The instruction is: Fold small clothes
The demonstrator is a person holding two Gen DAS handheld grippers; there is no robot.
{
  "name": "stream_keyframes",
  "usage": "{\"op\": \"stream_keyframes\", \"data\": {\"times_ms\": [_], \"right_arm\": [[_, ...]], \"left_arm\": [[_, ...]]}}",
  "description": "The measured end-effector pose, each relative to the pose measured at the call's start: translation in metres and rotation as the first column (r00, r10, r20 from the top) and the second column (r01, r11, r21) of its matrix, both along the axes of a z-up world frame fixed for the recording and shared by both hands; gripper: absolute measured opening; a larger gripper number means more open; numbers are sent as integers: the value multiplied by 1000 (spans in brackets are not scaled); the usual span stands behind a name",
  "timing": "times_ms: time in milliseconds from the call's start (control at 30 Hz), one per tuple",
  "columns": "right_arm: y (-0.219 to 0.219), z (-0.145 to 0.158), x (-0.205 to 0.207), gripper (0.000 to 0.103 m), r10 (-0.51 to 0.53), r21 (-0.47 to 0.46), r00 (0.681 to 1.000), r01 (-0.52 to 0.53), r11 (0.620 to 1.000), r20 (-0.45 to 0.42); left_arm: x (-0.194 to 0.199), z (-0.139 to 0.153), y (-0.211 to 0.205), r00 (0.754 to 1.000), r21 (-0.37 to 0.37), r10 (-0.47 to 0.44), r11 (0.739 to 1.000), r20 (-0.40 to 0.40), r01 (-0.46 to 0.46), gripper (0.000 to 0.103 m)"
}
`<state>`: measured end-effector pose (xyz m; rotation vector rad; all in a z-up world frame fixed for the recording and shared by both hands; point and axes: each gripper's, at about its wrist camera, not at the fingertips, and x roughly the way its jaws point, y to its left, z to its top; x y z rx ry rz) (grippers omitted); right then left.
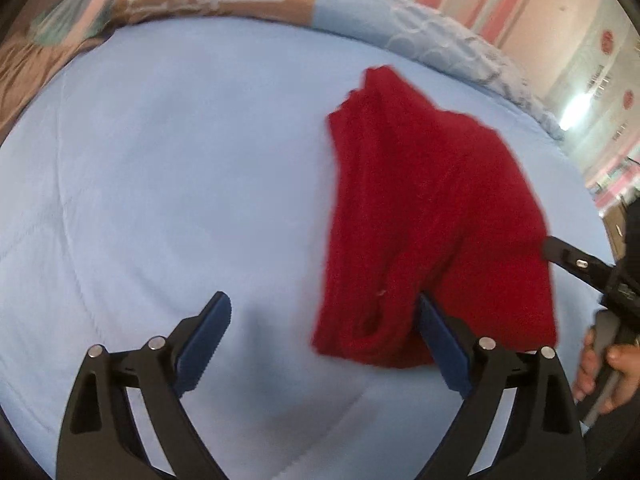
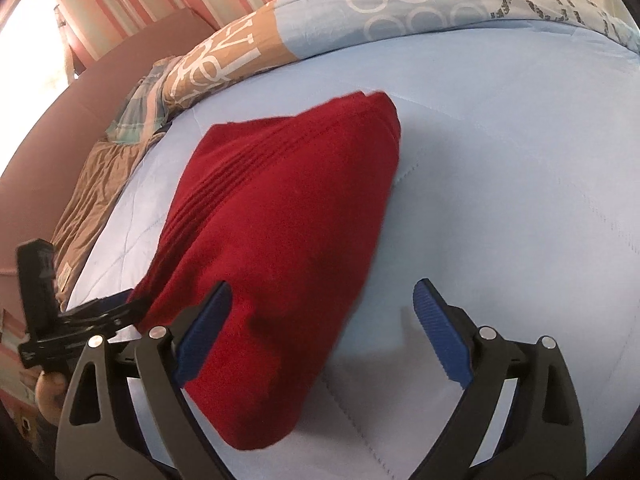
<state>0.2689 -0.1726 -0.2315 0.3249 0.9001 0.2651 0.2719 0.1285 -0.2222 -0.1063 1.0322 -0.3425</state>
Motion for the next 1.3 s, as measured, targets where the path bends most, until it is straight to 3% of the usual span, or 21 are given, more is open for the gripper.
{"op": "stream_keyframes", "data": {"times_ms": [67,233,300,400,500,600,733,967,1100,1300], "right_arm": [[-2,4,6,94,0,-4,1000,0,1000,12],[-5,9,27,95,10,-8,1000,-10,1000,3],[-2,8,32,95,20,-18,1000,-20,1000,-9],[4,3,35,95,41,-34,999,-41,999,-13],[2,-3,41,97,38,8,999,-38,999,-28],[3,-9,50,98,40,40,998,-38,998,-51],[7,-11,48,98,24,30,998,-22,999,-49],[17,8,23,98,-25,-129,1000,26,991,10],[23,8,-1,98,-69,-104,998,69,992,6],[40,1,-25,98,-41,-99,999,42,994,12]], "left_arm": [[4,8,-9,998,-32,-68,997,5,68,100],[21,-12,-31,979,-24,-189,982,-74,188,100],[25,-25,-40,970,-25,-219,976,-108,217,100],[27,-29,-44,966,-28,-240,971,-99,239,101],[34,-32,-46,956,-55,-271,962,-114,267,101],[35,-31,-52,941,-26,-314,949,-125,313,101],[30,-28,-56,941,4,-318,947,-115,320,102],[29,-26,-62,953,36,-290,955,-85,294,102],[37,-25,-68,958,51,-276,959,-70,280,102],[42,-24,-74,948,38,-311,949,-74,314,102]]}}
